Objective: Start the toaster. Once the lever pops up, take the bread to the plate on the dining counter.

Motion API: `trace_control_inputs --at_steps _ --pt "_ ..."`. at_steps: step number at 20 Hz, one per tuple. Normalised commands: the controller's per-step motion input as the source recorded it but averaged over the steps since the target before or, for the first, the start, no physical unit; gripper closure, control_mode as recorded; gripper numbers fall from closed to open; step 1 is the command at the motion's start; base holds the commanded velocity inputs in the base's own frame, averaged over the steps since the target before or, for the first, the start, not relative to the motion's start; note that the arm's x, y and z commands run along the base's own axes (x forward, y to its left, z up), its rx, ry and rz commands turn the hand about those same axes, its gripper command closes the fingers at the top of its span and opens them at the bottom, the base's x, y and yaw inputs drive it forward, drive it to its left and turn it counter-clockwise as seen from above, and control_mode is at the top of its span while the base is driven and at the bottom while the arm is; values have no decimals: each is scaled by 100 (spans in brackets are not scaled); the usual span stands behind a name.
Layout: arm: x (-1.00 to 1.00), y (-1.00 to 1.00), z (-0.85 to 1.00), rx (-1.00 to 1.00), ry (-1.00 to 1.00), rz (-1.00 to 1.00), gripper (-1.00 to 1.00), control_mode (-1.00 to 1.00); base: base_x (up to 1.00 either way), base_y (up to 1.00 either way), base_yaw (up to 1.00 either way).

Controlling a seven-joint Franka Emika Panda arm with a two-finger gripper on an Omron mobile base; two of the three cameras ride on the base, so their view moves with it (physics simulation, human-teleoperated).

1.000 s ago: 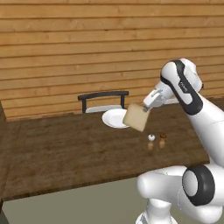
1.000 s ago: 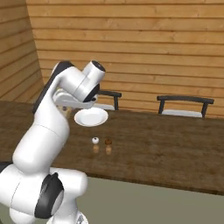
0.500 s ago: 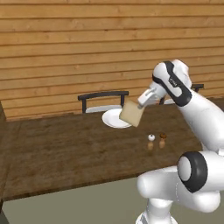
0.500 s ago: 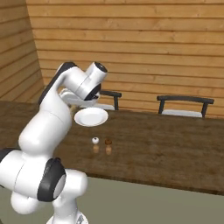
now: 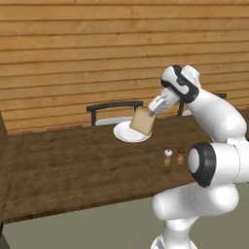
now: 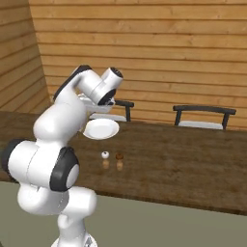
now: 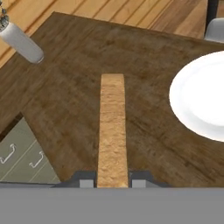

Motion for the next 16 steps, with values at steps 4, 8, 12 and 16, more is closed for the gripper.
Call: trace_control_inputs --at_steps 4,8,12,16 --pt "31 16 -24 -1 6 -6 100 -100 0 0 0" --pt "11 8 -29 -3 3 -10 100 -100 0 0 0" --pt "21 2 -17 -4 0 -13 100 -100 0 0 0" --pt "35 1 -21 -5 0 -17 100 -100 0 0 0"
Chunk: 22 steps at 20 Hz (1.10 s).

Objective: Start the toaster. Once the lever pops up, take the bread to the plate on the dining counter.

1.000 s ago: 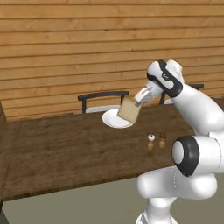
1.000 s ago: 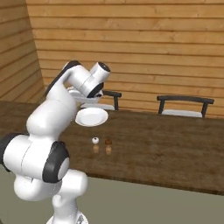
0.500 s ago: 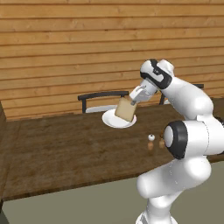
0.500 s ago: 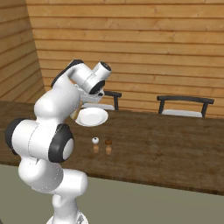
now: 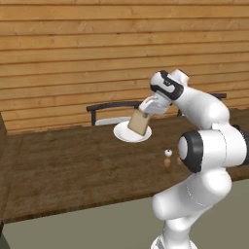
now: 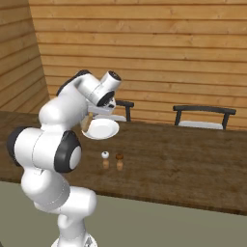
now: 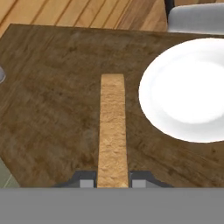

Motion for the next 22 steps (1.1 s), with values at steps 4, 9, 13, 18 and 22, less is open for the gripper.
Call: trace_control_inputs --at_steps 4,9,13,18,22 --pt "32 5 -16 -1 0 -12 100 -100 0 0 0" --pt "36 0 -29 0 0 -9 100 -100 0 0 0" --pt "26 0 -45 0 0 -4 100 -100 0 0 0" --pt "44 0 -10 0 0 -1 100 -100 0 0 0" --pt "38 0 -4 0 0 -2 100 -100 0 0 0"
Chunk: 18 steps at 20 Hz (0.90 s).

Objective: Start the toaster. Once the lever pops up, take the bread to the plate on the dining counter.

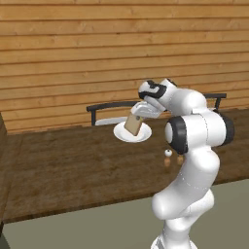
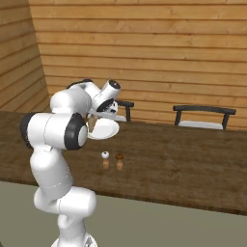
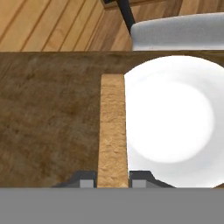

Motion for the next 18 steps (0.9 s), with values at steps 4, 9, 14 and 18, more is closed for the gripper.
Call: trace_control_inputs --at_steps 4,9,14,18 --pt "18 0 -14 0 0 -4 100 -100 0 0 0" --pt "16 0 -19 0 0 -6 100 -100 0 0 0" --pt "16 0 -18 0 0 -7 100 -100 0 0 0" --pt "9 0 -24 0 0 -5 100 -100 0 0 0"
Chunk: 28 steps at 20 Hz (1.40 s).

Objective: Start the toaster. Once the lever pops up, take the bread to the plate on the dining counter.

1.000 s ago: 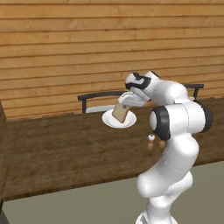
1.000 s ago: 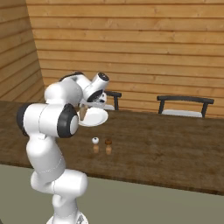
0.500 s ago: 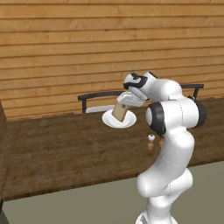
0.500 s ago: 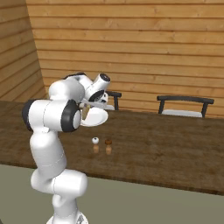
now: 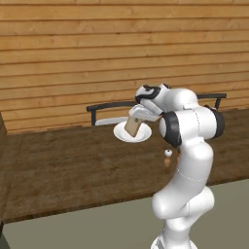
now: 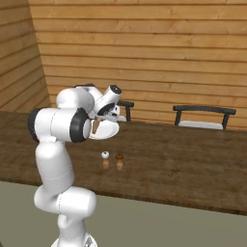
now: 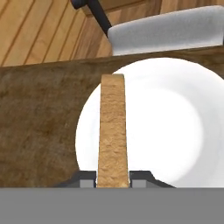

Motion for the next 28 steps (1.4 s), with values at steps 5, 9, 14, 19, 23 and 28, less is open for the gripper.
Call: trace_control_inputs --at_steps 5,9,14,19,23,28 --pt "10 0 -26 0 0 -4 100 -100 0 0 0" --pt "18 1 -18 0 0 -3 100 -100 0 0 0" --pt "8 3 -18 0 0 -2 100 -100 0 0 0" --pt "0 0 -25 0 0 -2 -100 -100 0 0 0" --pt "0 0 -14 -2 0 -1 -100 -100 0 0 0" --pt "0 0 -4 -11 0 0 -100 -100 0 0 0"
